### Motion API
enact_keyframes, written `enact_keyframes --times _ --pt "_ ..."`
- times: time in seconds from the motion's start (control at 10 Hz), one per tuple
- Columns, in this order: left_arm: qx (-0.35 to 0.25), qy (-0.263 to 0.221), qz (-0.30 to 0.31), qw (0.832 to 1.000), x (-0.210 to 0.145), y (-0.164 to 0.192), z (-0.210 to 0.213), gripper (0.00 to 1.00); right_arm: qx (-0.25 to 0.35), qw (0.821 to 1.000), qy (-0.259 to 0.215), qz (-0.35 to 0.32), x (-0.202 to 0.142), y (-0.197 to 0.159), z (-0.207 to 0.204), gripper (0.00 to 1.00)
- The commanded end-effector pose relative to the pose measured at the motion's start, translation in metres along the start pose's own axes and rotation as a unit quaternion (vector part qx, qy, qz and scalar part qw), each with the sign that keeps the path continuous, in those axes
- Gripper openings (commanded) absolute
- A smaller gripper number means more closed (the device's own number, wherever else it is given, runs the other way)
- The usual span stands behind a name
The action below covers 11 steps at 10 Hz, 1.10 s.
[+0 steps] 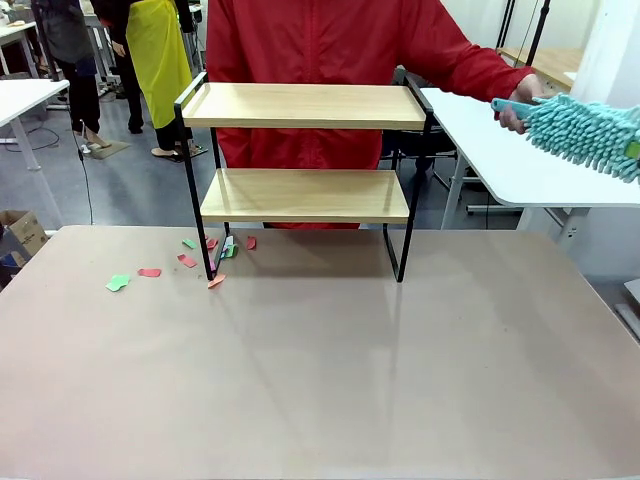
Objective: Clean the shelf.
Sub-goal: Hand the Duster back to the human.
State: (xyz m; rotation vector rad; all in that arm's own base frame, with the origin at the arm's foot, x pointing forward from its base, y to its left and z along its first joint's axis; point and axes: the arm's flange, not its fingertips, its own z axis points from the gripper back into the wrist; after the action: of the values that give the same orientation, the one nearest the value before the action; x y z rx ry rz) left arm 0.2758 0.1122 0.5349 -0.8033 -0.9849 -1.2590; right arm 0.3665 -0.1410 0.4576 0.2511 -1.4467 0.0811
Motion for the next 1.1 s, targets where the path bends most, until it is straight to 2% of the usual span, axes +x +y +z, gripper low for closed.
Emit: enact_keyframes --times 0.0,0.3,0.4,0.5,0.6,0.9,1.0 --pt "0.001 -0.013 -0.01 1.0 0.001 0.002 -0.001 1.0 -0.006 1.0 -0.001 -0.001 0.0 0.001 -0.001 0.16" --pt "0.001 -0.013 -0.01 1.0 0.001 0.002 -0.001 1.0 -0.006 1.0 -0.001 -0.001 0.0 0.001 -0.001 0.16" --pt "0.001 -0.013 -0.01 1.0 0.001 0.002 -0.001 1.0 0.0 1.0 0.0 0.0 0.0 0.0 0.0 0.71" --pt "0.001 -0.013 -0.01 1.0 0.001 0.002 -0.001 1.0 0.004 1.0 -0.002 0.013 0.006 0.003 0.004 0.73" --pt "0.001 -0.013 -0.01 1.0 0.001 0.002 -0.001 1.0 0.008 1.0 -0.001 0.01 0.012 0.004 0.006 1.0" --pt "0.001 -0.013 -0.01 1.0 0.001 0.002 -0.001 1.0 0.012 1.0 -0.021 -0.019 0.048 -0.001 0.02 0.97" --pt "0.001 -0.013 -0.01 1.0 0.001 0.002 -0.001 1.0 0.012 0.999 -0.033 -0.035 0.062 -0.004 0.024 1.0"
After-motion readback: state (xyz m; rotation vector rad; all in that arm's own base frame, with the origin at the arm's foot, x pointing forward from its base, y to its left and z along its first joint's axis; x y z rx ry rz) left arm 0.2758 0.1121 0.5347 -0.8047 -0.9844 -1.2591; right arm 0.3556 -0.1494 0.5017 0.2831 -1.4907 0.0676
